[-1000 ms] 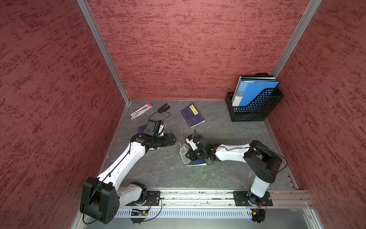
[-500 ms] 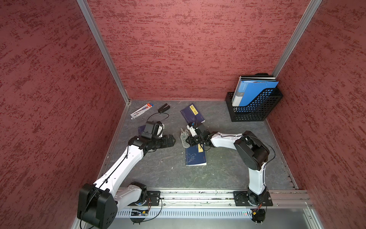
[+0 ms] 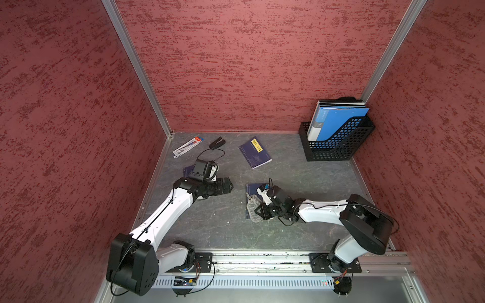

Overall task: Wipe the cover of the book
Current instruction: Wipe the dirt from the cover of the book.

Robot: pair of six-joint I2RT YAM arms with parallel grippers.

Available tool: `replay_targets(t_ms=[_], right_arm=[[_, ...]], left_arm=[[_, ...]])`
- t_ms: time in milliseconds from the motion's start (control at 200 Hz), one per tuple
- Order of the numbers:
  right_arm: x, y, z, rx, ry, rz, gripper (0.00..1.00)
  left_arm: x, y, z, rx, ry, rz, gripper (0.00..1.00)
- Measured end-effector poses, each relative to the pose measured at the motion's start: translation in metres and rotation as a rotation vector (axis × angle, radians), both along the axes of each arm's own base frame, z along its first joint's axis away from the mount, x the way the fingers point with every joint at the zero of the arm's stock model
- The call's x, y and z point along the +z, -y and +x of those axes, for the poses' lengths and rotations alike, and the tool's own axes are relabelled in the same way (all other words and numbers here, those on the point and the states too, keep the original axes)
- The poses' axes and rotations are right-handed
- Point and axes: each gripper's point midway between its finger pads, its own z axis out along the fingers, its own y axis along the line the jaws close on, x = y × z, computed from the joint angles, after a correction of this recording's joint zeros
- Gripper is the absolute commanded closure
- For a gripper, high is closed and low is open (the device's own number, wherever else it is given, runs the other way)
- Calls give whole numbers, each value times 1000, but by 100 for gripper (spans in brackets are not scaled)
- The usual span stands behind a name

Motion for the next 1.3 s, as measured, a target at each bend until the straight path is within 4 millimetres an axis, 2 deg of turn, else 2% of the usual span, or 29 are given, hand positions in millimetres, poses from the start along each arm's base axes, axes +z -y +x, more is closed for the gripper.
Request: replay_targets(t_ms=[85,145,250,361,416,486,581,641,852,962,1087,1302], right_arm=[[0,0,4,-10,-5,-1,79],[-1,-1,16,-29,-4,0,79],[1,1,58,-98,19,1,79],[1,13,107,-176,61,-18,79],[2,15,121,-191,75,-31,79],[2,17,128,-195,86,-46,79],[1,18,124,-180,101,-65,79],[1,19,113,-169,105,-75,79],[-1,20,40,-96,65,-79,79],[-1,23,16,-98,33,-62,78],[-1,28,5,-124,5,-44,79],[-1,31,2,-155,-20,-31,79]], left_arm=[[1,1,1,-1,6,-4,4],[1,1,2,0,8,-6,4],[2,1,2,4,8,-9,3],[7,1,0,7,22,-16,3],[11,1,0,9,34,-21,3],[14,0,-1,9,45,-25,3],[16,0,-1,10,49,-27,3],[15,0,-1,10,49,-27,3],[6,1,1,8,19,-16,3],[4,2,4,6,8,-11,3],[7,4,9,0,14,-9,3],[6,4,10,-7,14,-4,3]])
